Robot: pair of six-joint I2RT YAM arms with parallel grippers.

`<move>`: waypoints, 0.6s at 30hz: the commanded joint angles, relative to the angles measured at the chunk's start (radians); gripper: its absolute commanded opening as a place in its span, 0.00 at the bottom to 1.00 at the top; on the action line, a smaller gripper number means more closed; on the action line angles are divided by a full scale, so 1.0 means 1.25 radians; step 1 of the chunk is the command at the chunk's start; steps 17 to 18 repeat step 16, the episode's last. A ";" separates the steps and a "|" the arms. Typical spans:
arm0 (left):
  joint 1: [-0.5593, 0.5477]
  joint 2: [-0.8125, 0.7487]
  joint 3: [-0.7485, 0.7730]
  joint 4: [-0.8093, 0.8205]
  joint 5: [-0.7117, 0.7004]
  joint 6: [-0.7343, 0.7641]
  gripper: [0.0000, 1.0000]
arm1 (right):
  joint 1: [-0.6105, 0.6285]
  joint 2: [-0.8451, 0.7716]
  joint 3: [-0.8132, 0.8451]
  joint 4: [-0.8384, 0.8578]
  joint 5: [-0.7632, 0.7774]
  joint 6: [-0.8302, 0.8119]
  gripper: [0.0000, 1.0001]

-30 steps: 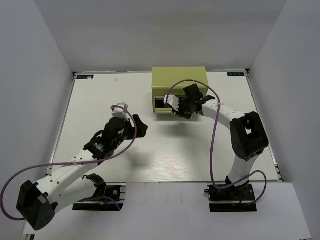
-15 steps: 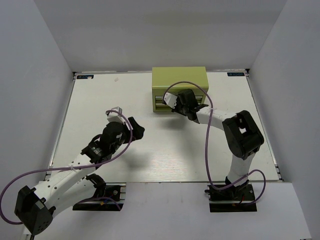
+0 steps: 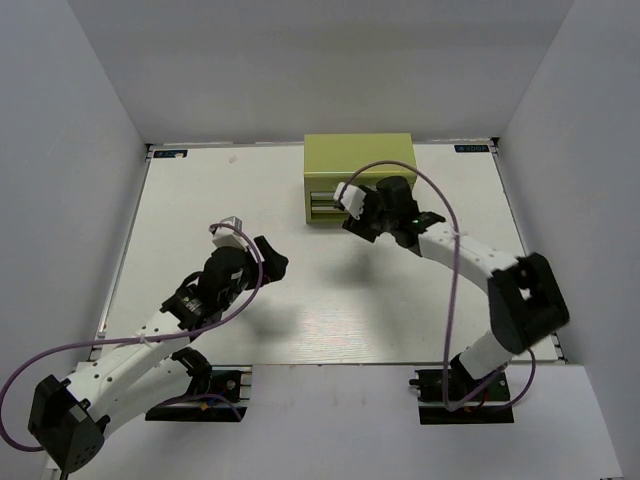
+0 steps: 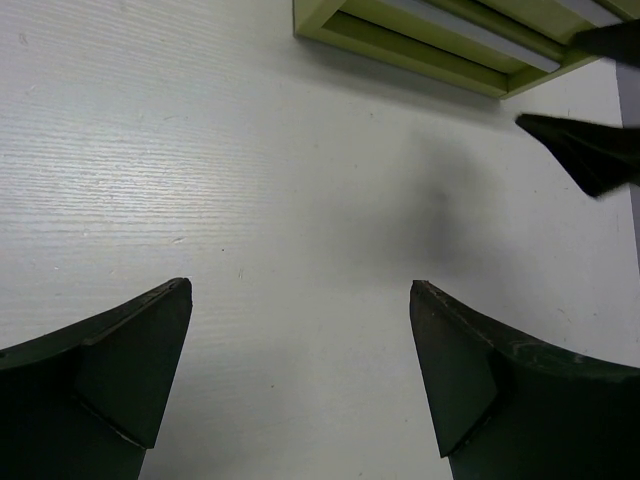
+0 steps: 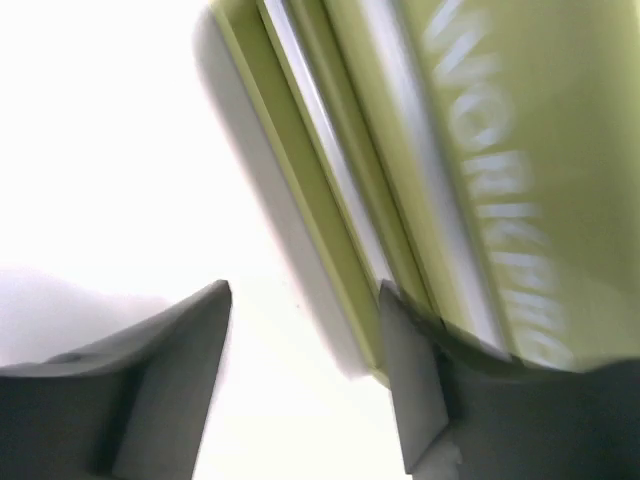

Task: Sort the stationery into containers
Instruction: Close the drawer in the storage box, then reset both arms

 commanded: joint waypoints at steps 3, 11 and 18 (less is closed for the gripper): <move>0.001 -0.006 -0.014 0.025 0.019 -0.006 1.00 | -0.001 -0.156 -0.009 -0.107 -0.188 0.155 0.90; 0.001 0.018 0.010 0.040 0.043 0.038 1.00 | -0.005 -0.312 -0.088 -0.048 -0.046 0.373 0.90; 0.001 0.018 0.003 0.070 0.059 0.056 1.00 | -0.011 -0.344 -0.134 -0.016 0.021 0.361 0.90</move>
